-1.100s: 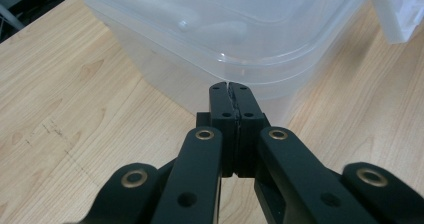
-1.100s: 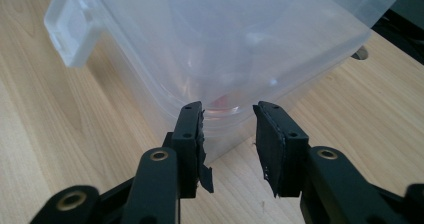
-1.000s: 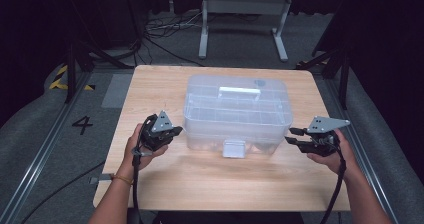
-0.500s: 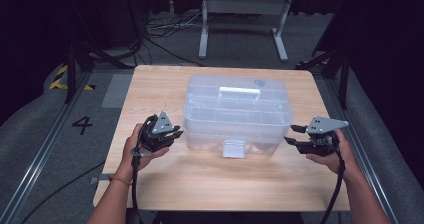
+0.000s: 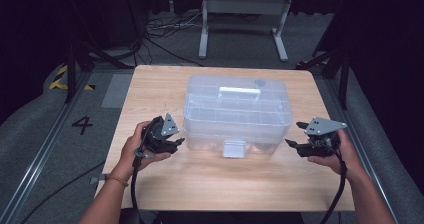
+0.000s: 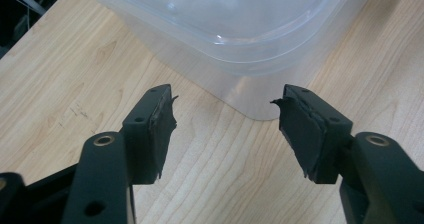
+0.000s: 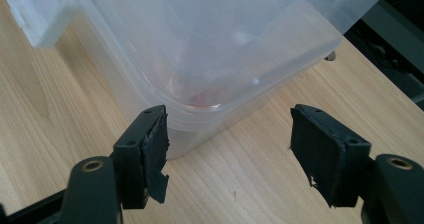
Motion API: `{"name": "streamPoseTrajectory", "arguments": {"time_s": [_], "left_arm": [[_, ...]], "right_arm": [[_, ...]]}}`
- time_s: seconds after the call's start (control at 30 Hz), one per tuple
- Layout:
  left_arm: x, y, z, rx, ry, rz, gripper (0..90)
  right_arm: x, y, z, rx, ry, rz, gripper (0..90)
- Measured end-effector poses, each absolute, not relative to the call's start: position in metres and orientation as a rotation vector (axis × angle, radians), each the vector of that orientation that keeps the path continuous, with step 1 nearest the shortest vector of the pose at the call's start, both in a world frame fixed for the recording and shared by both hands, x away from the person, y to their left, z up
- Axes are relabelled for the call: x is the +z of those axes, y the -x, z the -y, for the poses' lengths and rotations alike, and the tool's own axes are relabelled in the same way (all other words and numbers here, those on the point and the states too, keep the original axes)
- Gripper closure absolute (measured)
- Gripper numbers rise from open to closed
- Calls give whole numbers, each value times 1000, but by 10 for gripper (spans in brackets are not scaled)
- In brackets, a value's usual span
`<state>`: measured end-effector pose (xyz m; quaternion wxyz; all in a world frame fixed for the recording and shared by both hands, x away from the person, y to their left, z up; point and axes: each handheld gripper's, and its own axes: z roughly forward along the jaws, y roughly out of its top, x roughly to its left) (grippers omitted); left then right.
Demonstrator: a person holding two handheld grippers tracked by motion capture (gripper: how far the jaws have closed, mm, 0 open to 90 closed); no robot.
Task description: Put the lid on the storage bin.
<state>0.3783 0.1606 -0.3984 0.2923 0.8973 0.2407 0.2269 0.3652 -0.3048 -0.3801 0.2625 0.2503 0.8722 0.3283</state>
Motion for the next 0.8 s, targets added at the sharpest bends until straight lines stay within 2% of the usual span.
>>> {"name": "streamPoseTrajectory", "arguments": {"time_s": [0.07, 0.23, 0.47, 0.8], "left_arm": [[-400, -375, -161, 618, -2377, -660, 388], [-404, -372, -163, 638, -2395, -692, 271], [-410, -365, -174, 608, -2390, -684, 197], [-428, -353, -198, 593, -2404, -735, 201]], "right_arm": [[-384, -362, 306, 875, -675, -2362, 292], [-396, -353, 315, 828, -692, -2358, 281], [-406, -346, 334, 826, -753, -2344, 280], [-420, -335, 359, 840, -861, -2326, 279]]}}
